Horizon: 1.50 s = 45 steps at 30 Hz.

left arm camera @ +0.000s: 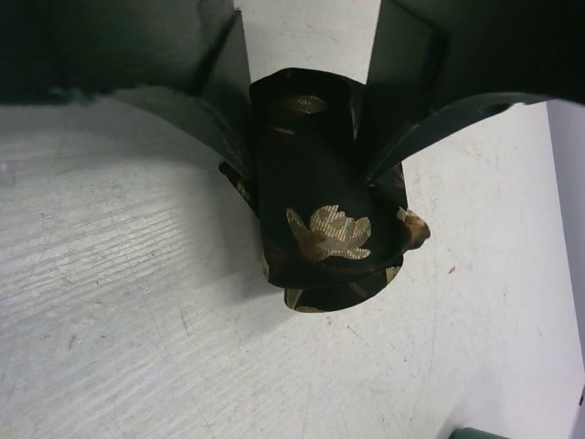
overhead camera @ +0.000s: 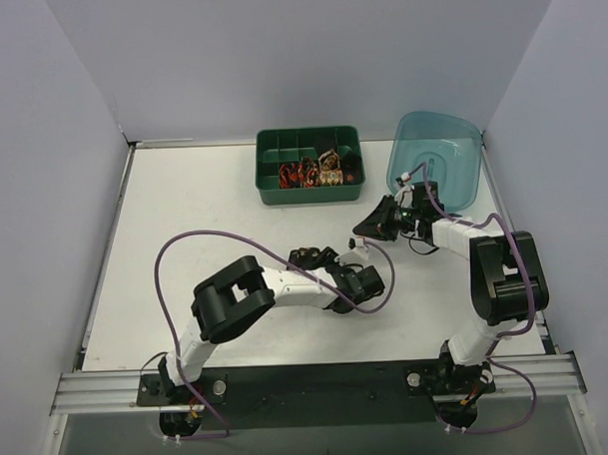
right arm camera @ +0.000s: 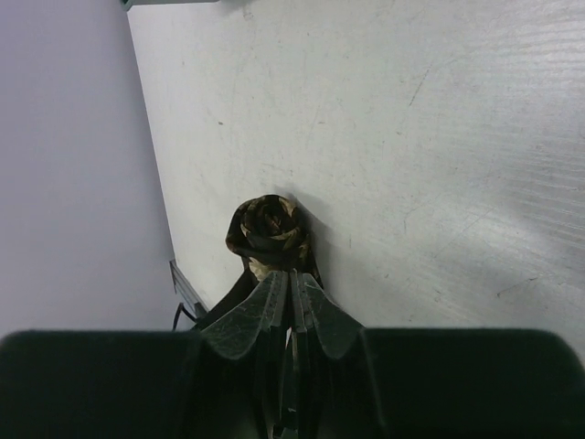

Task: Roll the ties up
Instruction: Roll the tie at the center of the board.

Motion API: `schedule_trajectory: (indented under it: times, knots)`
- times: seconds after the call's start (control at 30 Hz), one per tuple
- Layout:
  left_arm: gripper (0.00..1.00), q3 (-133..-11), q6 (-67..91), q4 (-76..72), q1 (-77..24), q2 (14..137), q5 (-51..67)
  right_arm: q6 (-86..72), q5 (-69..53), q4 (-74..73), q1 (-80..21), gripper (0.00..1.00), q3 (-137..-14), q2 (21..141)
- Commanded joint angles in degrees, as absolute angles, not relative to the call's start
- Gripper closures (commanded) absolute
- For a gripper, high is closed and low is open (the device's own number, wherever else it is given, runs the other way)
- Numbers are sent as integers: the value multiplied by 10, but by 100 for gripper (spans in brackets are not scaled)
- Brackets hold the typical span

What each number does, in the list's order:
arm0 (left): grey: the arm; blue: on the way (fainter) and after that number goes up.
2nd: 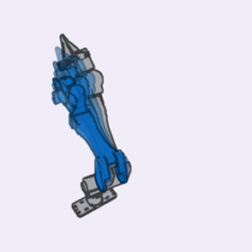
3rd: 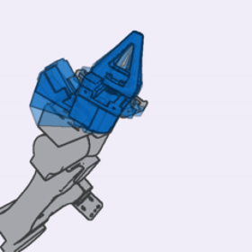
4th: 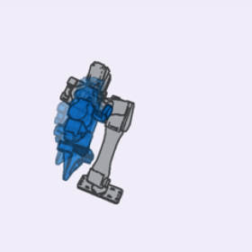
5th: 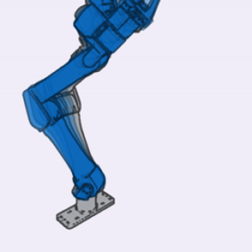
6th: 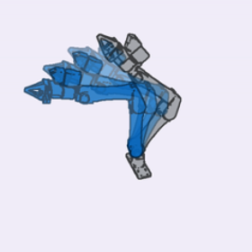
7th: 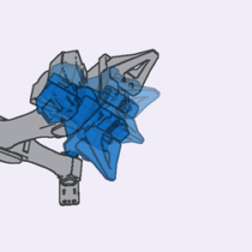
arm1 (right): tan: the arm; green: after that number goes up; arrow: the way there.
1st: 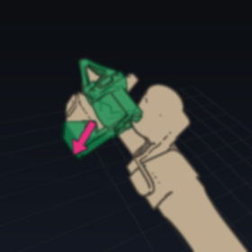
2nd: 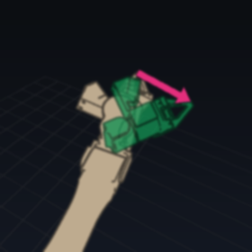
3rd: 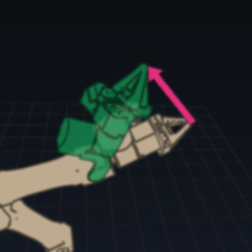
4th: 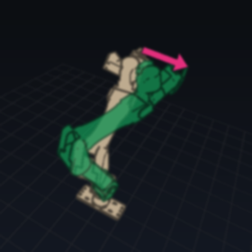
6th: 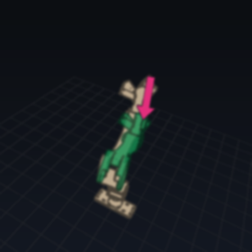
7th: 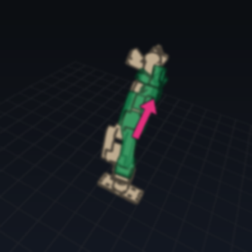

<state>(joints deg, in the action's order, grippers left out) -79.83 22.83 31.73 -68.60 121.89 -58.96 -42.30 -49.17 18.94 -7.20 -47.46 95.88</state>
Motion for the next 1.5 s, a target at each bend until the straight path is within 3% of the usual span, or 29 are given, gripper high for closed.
schedule_trajectory:
  times: [0.0,0.03,0.13,0.7,0.9,1.03,1.13,1.47]
  knots:
    - [38,-770,222,270,-693,1182,-508,-425,-516,205,-72,91,-490,937]
    - [29,-767,221,265,-695,1176,-509,-425,-516,204,-72,91,-490,937]
    - [24,-756,213,247,-700,1147,-510,-421,-517,200,-71,91,-490,936]
    - [10,-741,203,215,-670,937,-470,-355,-476,104,-141,90,-543,898]
    - [10,-675,275,205,-546,832,-303,-317,-439,53,-220,90,-596,909]
    - [9,-560,329,135,-415,767,-56,-303,-428,44,-249,92,-599,922]
    - [9,-500,371,77,-341,746,65,-278,-405,19,-272,96,-605,935]
    - [8,-439,411,-14,-290,836,213,-249,-345,3,-300,100,-576,962]
